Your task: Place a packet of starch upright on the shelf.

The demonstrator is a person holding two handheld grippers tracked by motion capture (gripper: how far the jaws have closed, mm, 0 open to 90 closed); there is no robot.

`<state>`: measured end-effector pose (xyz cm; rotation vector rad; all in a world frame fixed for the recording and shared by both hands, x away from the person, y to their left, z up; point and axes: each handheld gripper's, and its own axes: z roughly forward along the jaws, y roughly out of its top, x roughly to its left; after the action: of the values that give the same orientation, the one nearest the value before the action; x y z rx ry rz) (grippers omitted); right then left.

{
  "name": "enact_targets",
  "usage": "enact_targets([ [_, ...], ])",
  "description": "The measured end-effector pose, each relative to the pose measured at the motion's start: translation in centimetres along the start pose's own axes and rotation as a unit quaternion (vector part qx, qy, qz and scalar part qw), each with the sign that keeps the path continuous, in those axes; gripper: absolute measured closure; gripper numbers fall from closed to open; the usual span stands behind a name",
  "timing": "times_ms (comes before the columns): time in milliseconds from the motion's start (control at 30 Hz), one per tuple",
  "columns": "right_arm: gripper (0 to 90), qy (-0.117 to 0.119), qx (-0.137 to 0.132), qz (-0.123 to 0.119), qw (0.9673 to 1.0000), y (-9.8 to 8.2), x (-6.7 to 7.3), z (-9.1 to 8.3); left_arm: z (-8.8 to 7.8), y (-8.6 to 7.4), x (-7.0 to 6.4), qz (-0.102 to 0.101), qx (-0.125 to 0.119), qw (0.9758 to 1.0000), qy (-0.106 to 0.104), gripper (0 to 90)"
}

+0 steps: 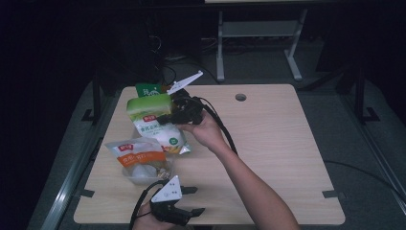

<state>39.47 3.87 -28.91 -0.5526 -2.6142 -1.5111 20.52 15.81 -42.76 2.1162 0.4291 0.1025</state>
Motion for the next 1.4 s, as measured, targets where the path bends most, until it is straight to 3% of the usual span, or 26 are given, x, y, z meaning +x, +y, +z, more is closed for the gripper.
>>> enact_targets([
  [367,89.5,0.017,0.017,0.005,0.9997,0.1,-0.6,4.6,0.2,-0.1,-0.1,-0.001,0.003,1.0,-0.001,33.1],
  [800,89.5,0.04,0.015,0.011,0.999,-0.9,-1.5,8.3,-0.1,0.0,0.2,-0.008,-0.005,1.0,0.001,32.1],
  [1033,89.2,0.037,0.002,0.008,0.9993,-2.1,-1.7,8.8,-0.2,0.0,0.4,-0.008,-0.005,0.9999,0.008,32.0],
  [1167,88.9,0.025,0.02,-0.004,0.9995,-3.0,-1.6,9.2,0.0,0.0,0.2,-0.005,-0.002,1.0,0.007,32.0],
  [1200,88.9,0.026,0.028,-0.001,0.9993,-3.4,-1.7,9.3,0.1,0.0,0.2,-0.004,-0.002,1.0,0.006,32.0],
  [1267,88.9,0.037,0.01,0.022,0.999,-4.2,-2.2,9.1,0.1,0.0,0.2,-0.002,0.001,1.0,0.005,32.0],
  [1400,88.9,0.039,0.008,0.023,0.999,-5.1,-2.5,8.4,0.4,0.0,0.2,-0.002,0.003,1.0,0.003,32.0],
])
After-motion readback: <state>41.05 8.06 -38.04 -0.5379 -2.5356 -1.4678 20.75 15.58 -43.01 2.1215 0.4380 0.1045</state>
